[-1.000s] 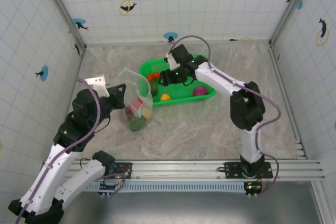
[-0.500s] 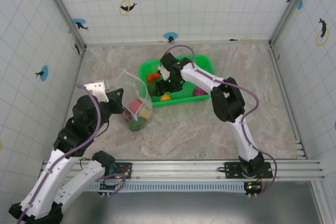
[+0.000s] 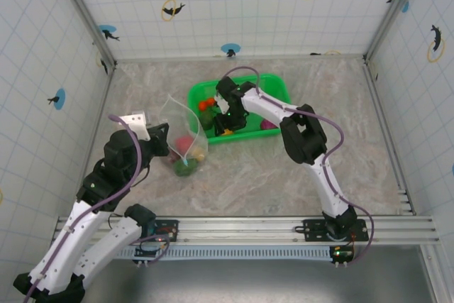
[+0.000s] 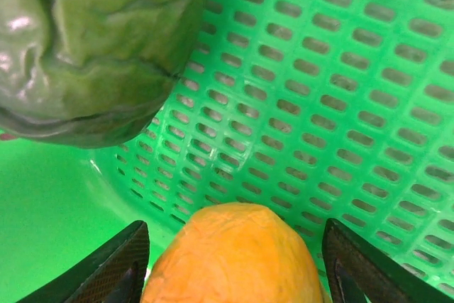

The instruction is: Place the food in the zip-top bag and seal the zipper

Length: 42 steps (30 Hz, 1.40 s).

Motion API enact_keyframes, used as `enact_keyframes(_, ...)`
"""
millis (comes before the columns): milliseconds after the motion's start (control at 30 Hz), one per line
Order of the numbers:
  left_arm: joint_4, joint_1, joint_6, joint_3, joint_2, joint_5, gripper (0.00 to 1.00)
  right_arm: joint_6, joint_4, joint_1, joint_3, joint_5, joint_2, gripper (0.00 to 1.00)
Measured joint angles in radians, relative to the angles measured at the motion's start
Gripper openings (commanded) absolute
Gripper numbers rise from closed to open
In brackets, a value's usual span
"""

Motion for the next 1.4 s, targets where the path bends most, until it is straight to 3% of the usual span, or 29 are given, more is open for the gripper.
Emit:
enact_keyframes(367, 0.000, 0.000, 0.000, 0.000, 0.000, 0.000, 0.00, 0.051, 0.126, -0.039, -0.157, -0.003, -0.090, 0.55)
enact_keyframes(933, 0.032, 0.000, -0.027, 0.001, 0.096, 0.113, 0.00, 0.170, 0.390, -0.166, -0.490, -0.018, -0.487, 0.55)
enact_keyframes(1233, 0.051, 0.000, -0.085, 0.020, 0.159, 0.194, 0.00, 0.246, 0.509, -0.171, -0.583, -0.071, -0.657, 0.55)
enact_keyframes(1400, 0.054, 0.000, -0.117, 0.045, 0.205, 0.235, 0.00, 0.330, 0.658, -0.115, -0.620, -0.106, -0.802, 0.56)
